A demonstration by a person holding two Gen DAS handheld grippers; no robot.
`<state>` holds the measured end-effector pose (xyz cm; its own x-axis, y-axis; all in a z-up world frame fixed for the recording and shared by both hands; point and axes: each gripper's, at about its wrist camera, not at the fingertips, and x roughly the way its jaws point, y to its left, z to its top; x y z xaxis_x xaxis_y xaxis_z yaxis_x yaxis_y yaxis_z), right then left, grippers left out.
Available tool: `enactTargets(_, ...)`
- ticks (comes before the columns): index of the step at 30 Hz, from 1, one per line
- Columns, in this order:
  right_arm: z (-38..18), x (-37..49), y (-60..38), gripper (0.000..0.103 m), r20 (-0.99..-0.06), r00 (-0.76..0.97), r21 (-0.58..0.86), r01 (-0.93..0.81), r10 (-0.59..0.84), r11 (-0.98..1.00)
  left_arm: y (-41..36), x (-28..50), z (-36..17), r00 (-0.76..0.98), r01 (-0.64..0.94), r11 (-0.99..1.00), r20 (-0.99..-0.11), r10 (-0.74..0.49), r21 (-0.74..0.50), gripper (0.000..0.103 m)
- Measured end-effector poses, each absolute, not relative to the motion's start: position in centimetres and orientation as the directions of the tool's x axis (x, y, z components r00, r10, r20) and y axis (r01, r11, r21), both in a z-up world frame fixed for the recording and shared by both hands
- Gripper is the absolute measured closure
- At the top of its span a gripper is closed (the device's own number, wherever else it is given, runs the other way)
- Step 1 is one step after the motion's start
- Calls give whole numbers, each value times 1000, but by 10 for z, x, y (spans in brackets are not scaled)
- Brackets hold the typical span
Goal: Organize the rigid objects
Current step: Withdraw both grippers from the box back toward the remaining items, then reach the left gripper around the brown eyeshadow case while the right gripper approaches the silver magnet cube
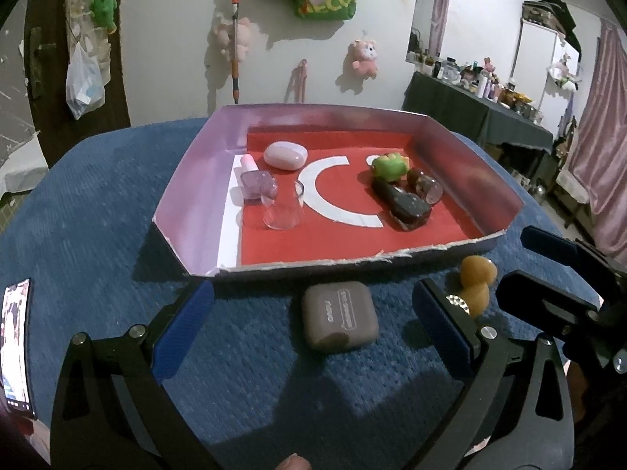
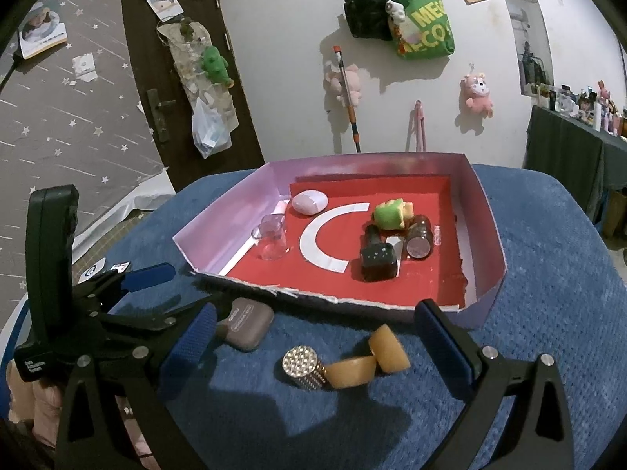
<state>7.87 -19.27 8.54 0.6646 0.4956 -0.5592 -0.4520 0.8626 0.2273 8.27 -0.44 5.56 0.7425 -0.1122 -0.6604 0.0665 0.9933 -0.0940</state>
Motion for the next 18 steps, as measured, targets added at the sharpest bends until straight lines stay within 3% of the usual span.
enactTargets(18,62,53,-201,0,-587,649,236,-434,484,869,-11,58,34,719,74,992,-684,-123,-100,0)
